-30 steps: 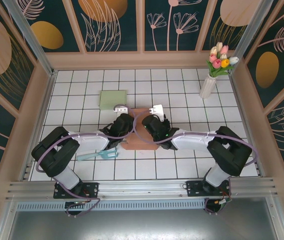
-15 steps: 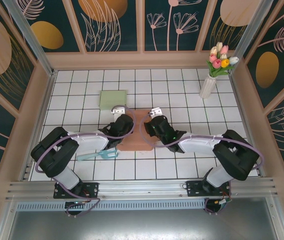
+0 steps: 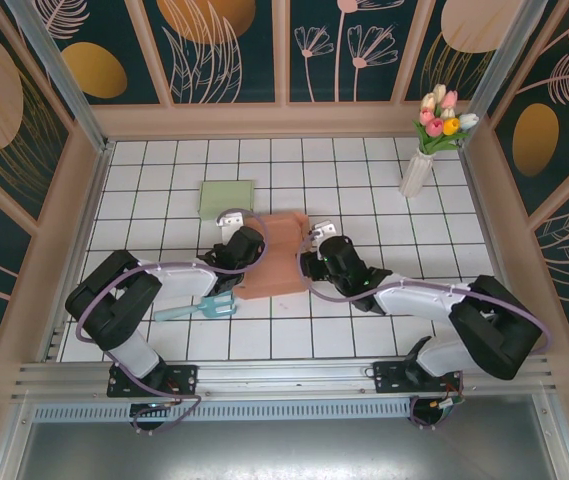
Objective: Fold the paper box
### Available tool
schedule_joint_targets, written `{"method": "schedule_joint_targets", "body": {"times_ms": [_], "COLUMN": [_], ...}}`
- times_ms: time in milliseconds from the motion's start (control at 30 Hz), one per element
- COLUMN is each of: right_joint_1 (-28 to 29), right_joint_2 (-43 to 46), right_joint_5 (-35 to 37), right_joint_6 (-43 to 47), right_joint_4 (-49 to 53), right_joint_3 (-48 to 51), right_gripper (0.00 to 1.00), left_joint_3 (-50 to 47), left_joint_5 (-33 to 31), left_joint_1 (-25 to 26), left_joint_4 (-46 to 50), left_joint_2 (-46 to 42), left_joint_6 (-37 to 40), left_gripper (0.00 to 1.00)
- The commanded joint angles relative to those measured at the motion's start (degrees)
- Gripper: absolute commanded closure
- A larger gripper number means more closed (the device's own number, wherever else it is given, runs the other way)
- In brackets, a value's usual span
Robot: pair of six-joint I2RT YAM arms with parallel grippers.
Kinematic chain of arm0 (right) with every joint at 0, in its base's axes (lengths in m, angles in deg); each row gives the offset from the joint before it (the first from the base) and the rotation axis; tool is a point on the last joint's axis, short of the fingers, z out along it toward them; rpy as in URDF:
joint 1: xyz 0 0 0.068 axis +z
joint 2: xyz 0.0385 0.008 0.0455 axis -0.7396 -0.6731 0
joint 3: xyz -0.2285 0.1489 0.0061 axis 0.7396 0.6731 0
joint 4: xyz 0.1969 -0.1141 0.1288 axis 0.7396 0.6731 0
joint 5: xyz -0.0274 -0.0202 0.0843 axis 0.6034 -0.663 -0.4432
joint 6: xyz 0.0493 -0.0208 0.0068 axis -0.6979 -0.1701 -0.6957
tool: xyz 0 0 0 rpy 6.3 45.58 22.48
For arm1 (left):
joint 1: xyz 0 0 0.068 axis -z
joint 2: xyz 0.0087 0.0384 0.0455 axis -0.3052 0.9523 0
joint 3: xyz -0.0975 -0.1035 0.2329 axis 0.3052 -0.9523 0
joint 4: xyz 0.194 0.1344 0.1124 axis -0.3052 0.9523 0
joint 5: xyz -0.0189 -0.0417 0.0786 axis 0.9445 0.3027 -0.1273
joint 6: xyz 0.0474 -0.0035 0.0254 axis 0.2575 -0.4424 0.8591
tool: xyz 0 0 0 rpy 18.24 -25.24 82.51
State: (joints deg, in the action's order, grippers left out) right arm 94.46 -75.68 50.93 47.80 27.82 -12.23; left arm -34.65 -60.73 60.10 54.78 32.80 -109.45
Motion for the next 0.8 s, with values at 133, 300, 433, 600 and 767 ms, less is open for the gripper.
{"method": "schedule_joint_targets", "body": {"times_ms": [133,300,433,600,767], "right_joint_1": [-9.0,-15.07,-15.05,-15.12,-14.05], "right_joint_2": [11.1,13.54,10.69,6.7,7.05], "right_joint_5": [-8.21,-14.17,-23.11,-34.28,-36.11], "right_joint_6": [1.97,1.24,2.35,4.73,7.0], "right_joint_4": [-0.38,-5.03,-9.5,-13.11,-12.19], "right_joint_3": [2.14,7.79,9.57,9.04,8.47], "right_gripper": [0.41,0.4,0.4,0.44,0.48], "left_joint_3": [-1.49,-3.57,-5.19,-7.61,-9.76], "left_joint_5": [2.15,6.0,11.46,15.83,18.9], "left_joint_1": [-0.12,-0.19,-0.5,-1.0,-1.13], "left_joint_4": [-2.8,-6.72,-9.84,-12.33,-14.34], "left_joint_2": [0.1,-1.23,-3.01,-6.28,-8.86], "left_joint_6": [3.76,6.65,7.95,8.67,8.9], "left_gripper": [1.0,1.0,1.0,1.0,1.0]}}
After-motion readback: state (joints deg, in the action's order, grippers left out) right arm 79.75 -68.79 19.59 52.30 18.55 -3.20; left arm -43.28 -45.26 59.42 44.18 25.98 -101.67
